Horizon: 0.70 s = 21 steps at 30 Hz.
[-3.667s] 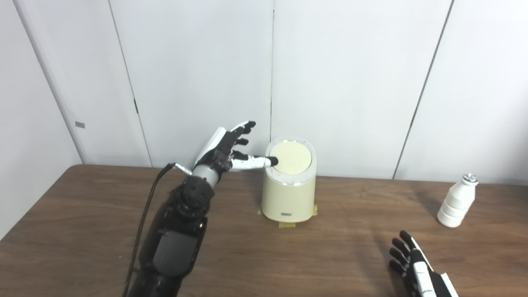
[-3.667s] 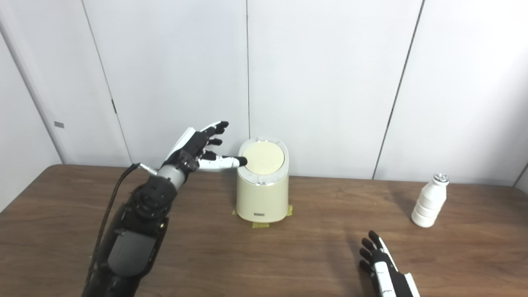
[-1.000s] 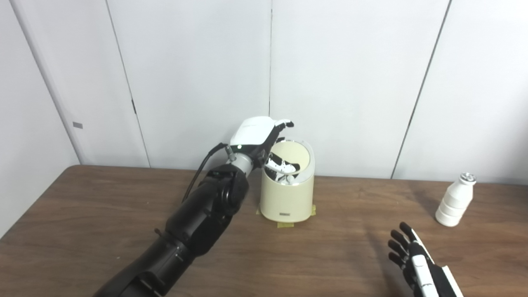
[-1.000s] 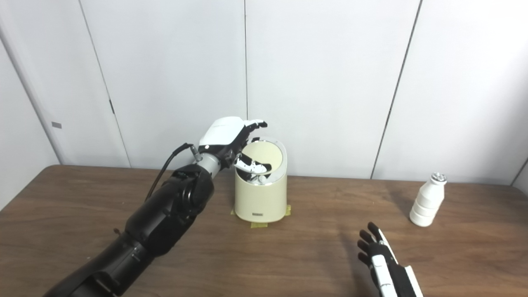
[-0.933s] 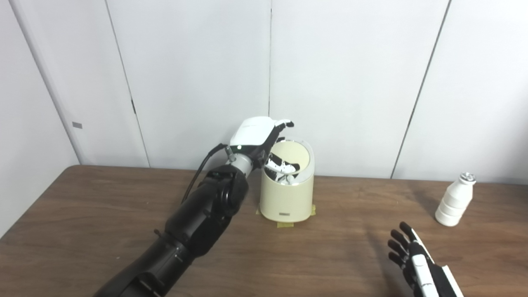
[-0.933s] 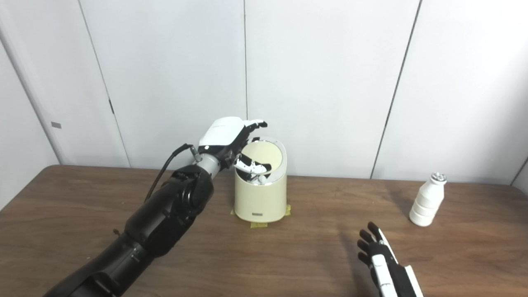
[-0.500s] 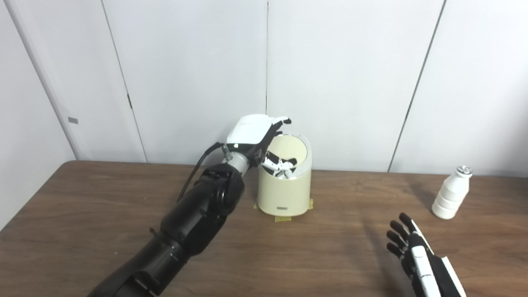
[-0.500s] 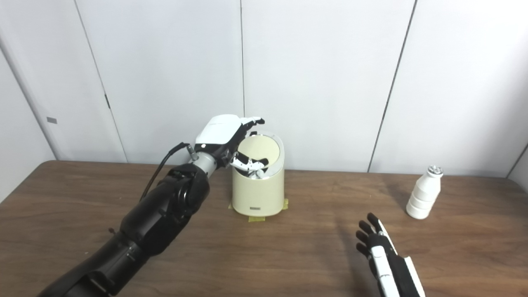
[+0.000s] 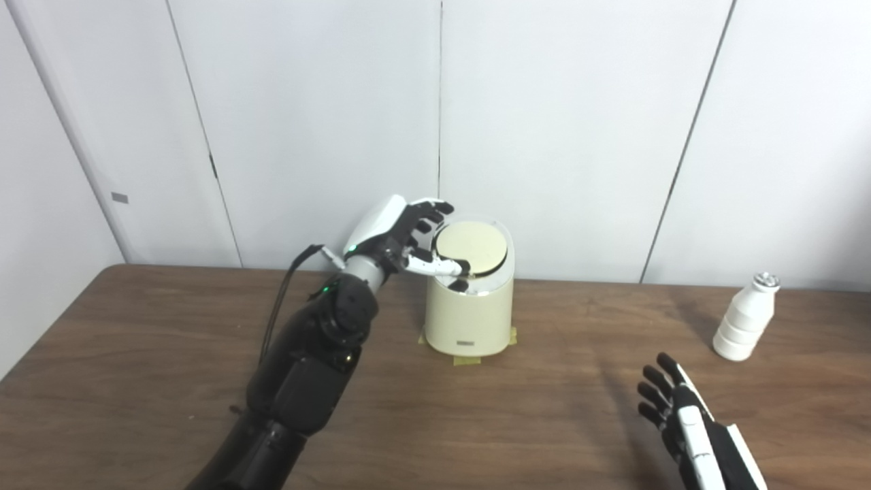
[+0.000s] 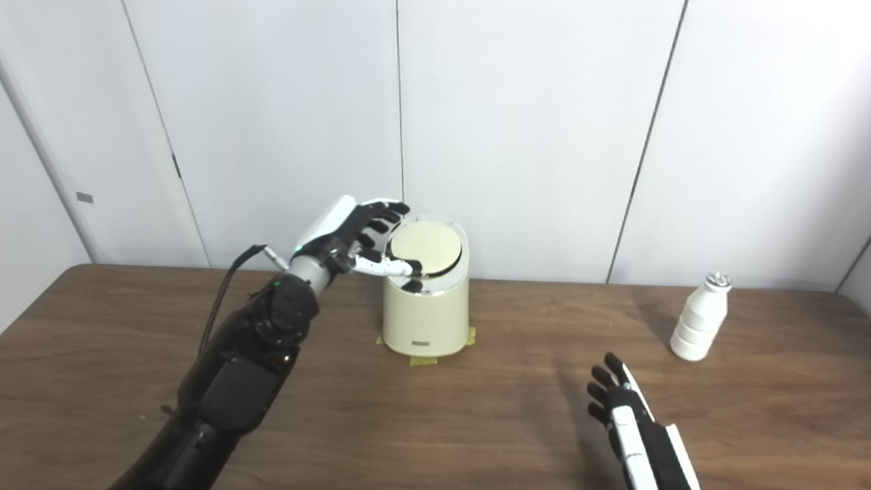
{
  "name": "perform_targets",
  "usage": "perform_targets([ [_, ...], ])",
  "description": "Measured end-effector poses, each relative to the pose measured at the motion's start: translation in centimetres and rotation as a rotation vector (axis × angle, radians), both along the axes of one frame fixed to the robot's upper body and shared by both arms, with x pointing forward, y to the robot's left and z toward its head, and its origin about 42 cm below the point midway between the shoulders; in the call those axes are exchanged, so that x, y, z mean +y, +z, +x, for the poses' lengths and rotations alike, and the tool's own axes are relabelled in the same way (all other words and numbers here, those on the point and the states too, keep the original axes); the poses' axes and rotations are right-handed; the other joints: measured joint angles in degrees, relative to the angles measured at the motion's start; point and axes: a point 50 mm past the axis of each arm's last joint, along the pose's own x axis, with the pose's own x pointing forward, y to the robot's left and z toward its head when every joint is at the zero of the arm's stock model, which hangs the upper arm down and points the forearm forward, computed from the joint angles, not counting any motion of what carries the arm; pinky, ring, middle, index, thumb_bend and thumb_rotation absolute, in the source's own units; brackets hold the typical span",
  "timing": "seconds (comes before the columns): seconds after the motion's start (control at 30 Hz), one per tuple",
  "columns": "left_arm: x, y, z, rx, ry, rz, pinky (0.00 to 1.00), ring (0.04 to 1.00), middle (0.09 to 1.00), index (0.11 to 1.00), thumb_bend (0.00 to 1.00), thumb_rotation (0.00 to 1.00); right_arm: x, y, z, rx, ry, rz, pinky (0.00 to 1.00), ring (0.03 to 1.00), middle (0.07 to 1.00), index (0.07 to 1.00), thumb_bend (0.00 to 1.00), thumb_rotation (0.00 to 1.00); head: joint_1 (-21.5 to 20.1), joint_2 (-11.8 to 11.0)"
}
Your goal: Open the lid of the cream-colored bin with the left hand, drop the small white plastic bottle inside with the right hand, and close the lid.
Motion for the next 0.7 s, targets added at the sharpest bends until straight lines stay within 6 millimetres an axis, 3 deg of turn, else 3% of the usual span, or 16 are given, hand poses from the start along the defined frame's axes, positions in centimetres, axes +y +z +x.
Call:
perform_targets([
  [0.27,0.0,2.1,-1.8,-0.027,-0.034,-0.221,0.66,0.756,0.778,0.823,0.55,0.28,-0.1,-0.1,0.0,0.003,-0.006,-0.014,0.88,0.903,0.916,0.937,0.55,0.93,0.3,-0.1],
  [0.47,0.3,1.4,-4.4,-0.025,-0.041,-0.302,0.67,0.752,0.791,0.816,0.46,0.26,-0.1,-0.1,0.0,0.004,-0.007,-0.017,0.88,0.904,0.918,0.936,0.54,0.92,0.1,-0.2],
  [0.6,1.3,0.2,-5.8,-0.01,-0.028,-0.356,0.68,0.755,0.794,0.833,0.43,0.32,-0.1,0.0,0.1,0.002,-0.015,-0.029,0.83,0.873,0.9,0.926,0.51,0.8,-0.3,0.0],
  [0.7,2.3,-0.8,-7.2,-0.004,-0.007,-0.404,0.71,0.765,0.799,0.862,0.43,0.45,-0.2,0.0,0.1,0.0,-0.027,-0.05,0.81,0.868,0.895,0.919,0.5,0.67,-0.6,0.2],
])
